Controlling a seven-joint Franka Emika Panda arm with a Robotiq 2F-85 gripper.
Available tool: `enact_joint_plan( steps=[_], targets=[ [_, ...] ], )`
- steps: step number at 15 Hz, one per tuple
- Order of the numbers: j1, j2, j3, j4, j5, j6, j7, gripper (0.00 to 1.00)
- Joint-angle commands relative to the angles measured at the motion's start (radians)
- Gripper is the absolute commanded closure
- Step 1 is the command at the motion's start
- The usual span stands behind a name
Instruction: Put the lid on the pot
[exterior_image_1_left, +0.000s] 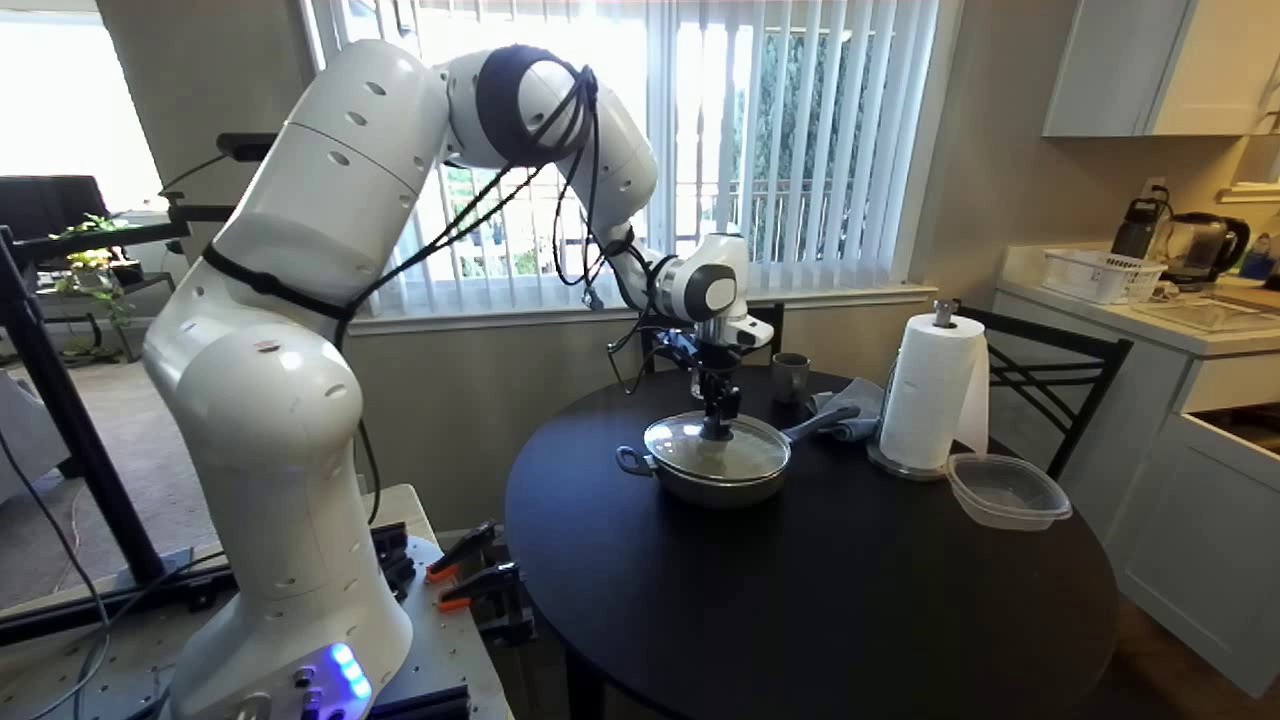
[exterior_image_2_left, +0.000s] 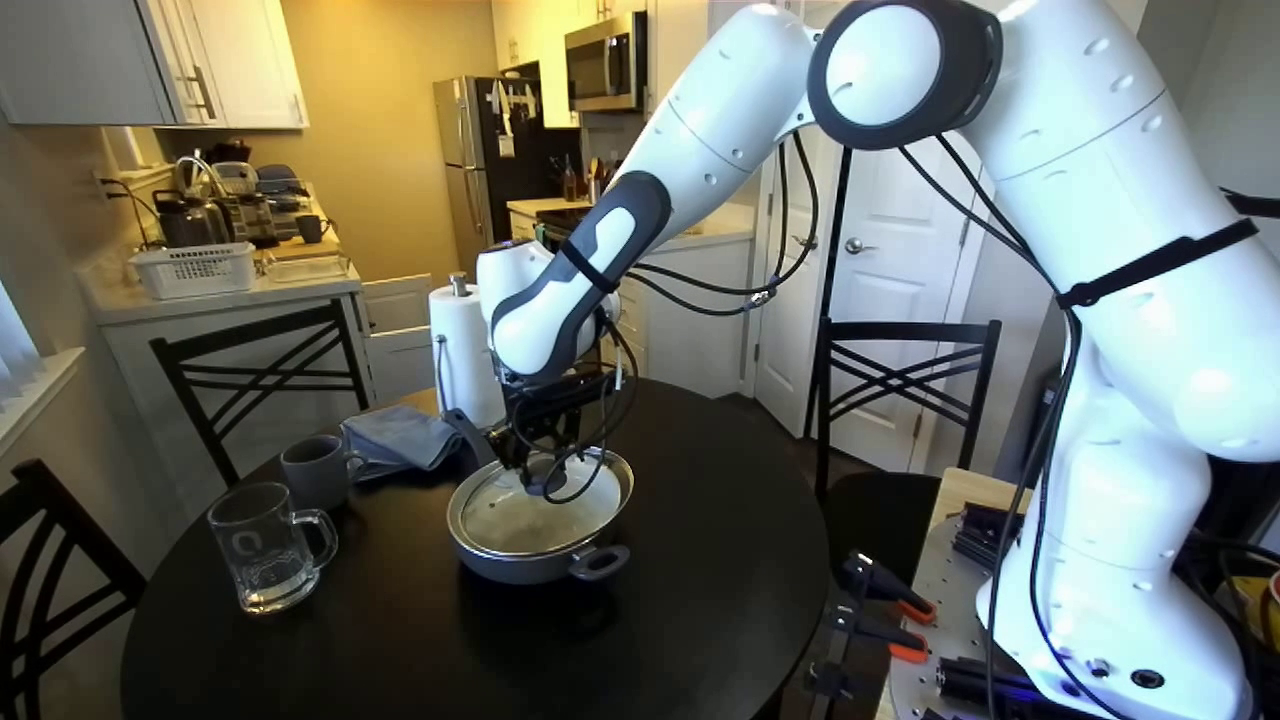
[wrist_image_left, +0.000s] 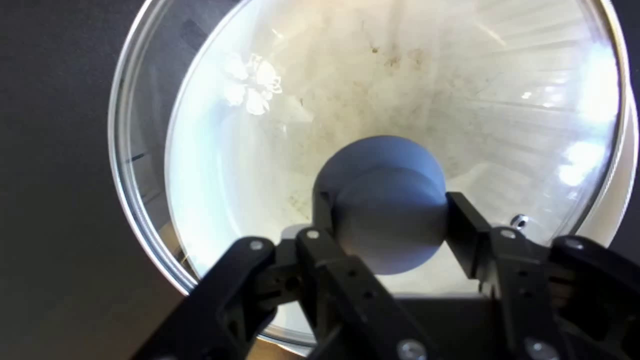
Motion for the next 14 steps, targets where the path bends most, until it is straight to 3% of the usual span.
enact_joint_plan(
  steps=[1,7,13,14],
  targets=[
    [0.019,-0.044,-0.004,-0.051,-0.030,0.067,-0.017,0.68],
    [0.049,-0.069,-0.015,-0.131,-0.041,0.239,-0.015,0.68],
    [0.045,-0.074,-0.011,-0.153,-0.028,0.246,-0.029,0.68],
    [0.052,-0.074,-0.019,-0.156,-0.036,0.247,-0.021,0.39]
  ],
)
